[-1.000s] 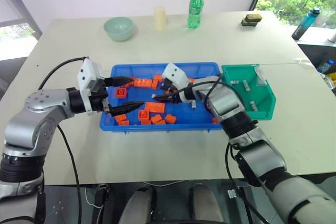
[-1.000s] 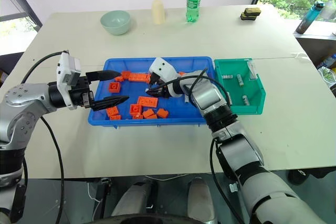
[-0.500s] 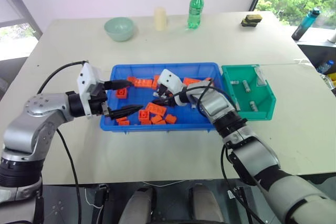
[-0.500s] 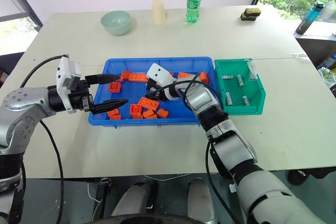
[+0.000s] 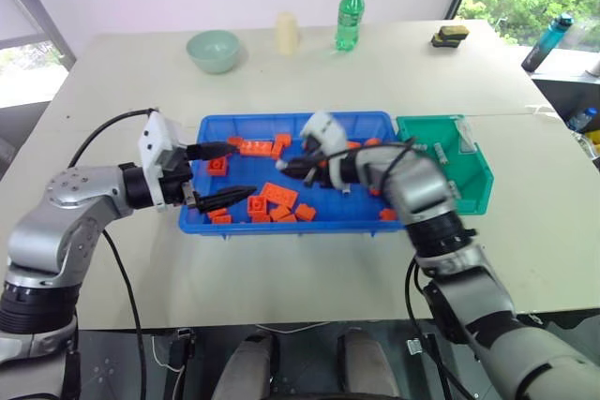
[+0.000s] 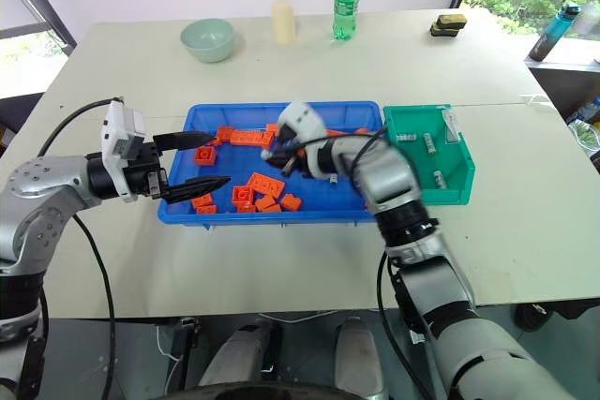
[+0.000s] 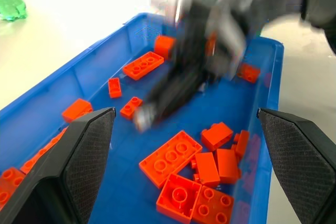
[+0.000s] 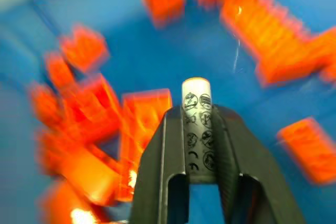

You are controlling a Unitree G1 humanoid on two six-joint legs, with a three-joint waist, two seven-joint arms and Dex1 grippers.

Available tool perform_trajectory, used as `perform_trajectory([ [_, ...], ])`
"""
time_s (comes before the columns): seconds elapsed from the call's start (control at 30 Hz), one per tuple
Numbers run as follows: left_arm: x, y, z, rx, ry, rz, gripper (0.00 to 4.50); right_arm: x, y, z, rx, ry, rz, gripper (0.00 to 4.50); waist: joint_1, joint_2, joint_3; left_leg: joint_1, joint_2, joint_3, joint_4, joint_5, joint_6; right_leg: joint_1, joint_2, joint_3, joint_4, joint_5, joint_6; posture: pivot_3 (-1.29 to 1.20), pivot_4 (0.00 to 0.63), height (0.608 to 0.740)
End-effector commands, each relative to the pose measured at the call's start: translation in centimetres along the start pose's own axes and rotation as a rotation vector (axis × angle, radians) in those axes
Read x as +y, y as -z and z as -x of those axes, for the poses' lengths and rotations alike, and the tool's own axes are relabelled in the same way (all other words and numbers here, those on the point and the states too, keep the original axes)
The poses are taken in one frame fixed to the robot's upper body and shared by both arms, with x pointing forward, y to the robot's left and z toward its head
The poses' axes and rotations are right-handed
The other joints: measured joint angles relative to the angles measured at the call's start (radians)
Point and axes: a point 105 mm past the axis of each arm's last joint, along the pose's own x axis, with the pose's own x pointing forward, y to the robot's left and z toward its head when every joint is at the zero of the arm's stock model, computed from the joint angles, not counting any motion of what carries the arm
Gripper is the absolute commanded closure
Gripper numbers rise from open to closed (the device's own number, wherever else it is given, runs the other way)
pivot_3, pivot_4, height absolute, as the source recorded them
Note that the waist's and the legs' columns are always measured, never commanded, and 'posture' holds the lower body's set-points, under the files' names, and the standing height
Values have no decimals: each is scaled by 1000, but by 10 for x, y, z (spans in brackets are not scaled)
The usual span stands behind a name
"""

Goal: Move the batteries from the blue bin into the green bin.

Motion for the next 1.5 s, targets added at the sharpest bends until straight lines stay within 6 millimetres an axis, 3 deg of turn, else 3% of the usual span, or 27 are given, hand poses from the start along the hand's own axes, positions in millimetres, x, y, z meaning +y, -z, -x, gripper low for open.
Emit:
perform_trajectory([
  [0.03,-7,-8,-2,-45,18,-14,0,-22,-40,70,-120,172,-26,4384,9,0,0,0,0,0,0,0,0,1,0,0,0,0,0,0,150,727],
  [0.2,-12,-9,-10,-69,54,-5,0,-62,-14,150,-24,466,-40,4384,28,-1,0,0,-3,-1,0,0,1,2,-2,0,-2,0,0,0,150,727],
  [0.43,-10,-9,-16,-79,70,-9,0,-79,34,189,100,636,-90,4384,21,-1,0,0,0,6,-1,0,1,0,-2,1,-2,0,0,0,150,727],
  [0.47,-10,-9,-16,-80,72,-10,0,-80,38,190,108,649,-88,3337,21,-1,0,0,0,6,0,0,1,0,-2,1,-2,0,0,0,150,727],
  [0.53,-9,-10,-17,-81,73,-11,0,-84,40,192,125,680,-58,2516,21,-1,0,0,0,7,0,0,1,1,-2,1,-2,0,0,0,150,727],
  [0.63,-9,-11,-17,-81,72,-13,0,-86,34,189,133,689,0,1118,23,-1,0,0,0,6,0,0,1,1,-2,1,-2,0,0,0,150,727],
  [0.73,-9,-10,-15,-78,69,-15,0,-79,17,179,89,654,17,1118,22,-1,0,0,0,6,0,0,1,1,-2,1,-3,0,0,0,150,727],
  [0.87,-10,-9,-13,-74,59,-13,0,-55,4,151,45,547,-21,1118,21,-1,0,0,1,6,0,0,1,1,-1,1,-3,0,0,0,150,727],
  [1.1,-11,-10,-15,-76,52,-12,0,-19,33,97,119,435,-99,1118,30,-1,0,0,-1,3,1,0,1,2,-2,1,-2,0,0,0,150,727],
  [1.27,-10,-11,-16,-78,49,-14,0,-18,61,78,234,452,-12,1118,26,-1,0,0,-2,2,1,0,1,2,-2,1,-2,0,0,0,150,727],
  [1.5,-9,-15,-17,-78,46,-24,0,-35,66,60,240,480,-21,1118,21,-1,0,0,-1,2,1,0,1,1,-1,1,-2,0,0,0,150,727],
])
